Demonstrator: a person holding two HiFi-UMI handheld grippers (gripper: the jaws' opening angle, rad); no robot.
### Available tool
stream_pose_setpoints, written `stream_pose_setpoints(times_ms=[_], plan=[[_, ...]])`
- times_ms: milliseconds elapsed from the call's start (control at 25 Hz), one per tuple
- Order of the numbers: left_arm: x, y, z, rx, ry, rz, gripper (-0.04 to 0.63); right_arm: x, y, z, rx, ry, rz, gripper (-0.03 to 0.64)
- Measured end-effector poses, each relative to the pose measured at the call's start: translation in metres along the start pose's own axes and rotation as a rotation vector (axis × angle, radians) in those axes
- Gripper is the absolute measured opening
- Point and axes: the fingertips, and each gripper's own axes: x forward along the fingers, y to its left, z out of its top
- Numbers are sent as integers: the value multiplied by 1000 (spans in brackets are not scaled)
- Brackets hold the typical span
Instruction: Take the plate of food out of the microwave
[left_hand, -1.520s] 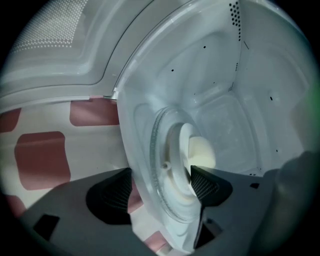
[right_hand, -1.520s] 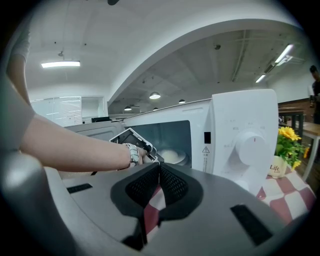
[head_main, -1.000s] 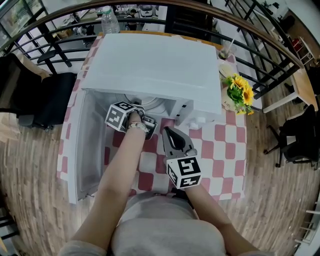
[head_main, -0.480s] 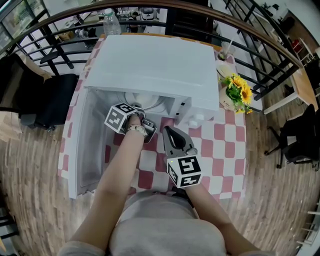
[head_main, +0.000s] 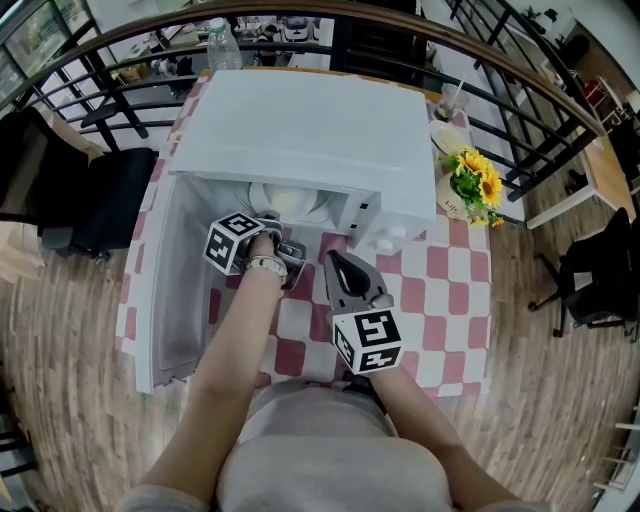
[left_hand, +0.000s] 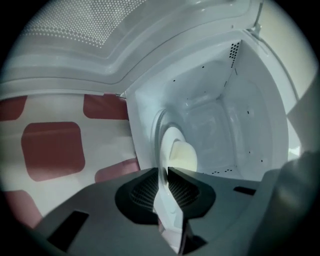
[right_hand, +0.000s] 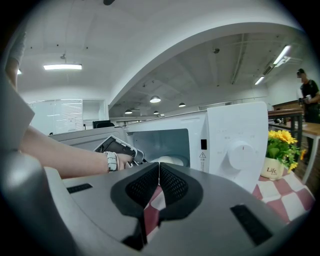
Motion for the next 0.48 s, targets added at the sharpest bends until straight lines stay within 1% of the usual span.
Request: stream_pose_setpoints(times_ms=[80, 200, 360, 480], plan=[[0, -1, 0, -8, 4, -10, 54, 0, -1, 1, 0, -4, 0, 26], [-1, -1, -1, -24, 10, -32, 49, -1, -1, 2, 1, -7, -3, 25], [-4, -1, -5, -76, 8, -101, 31, -4, -2, 3, -1, -10, -7, 25], [-7, -2, -6, -94, 1, -148, 23, -6, -2, 4, -1, -14, -10, 25]])
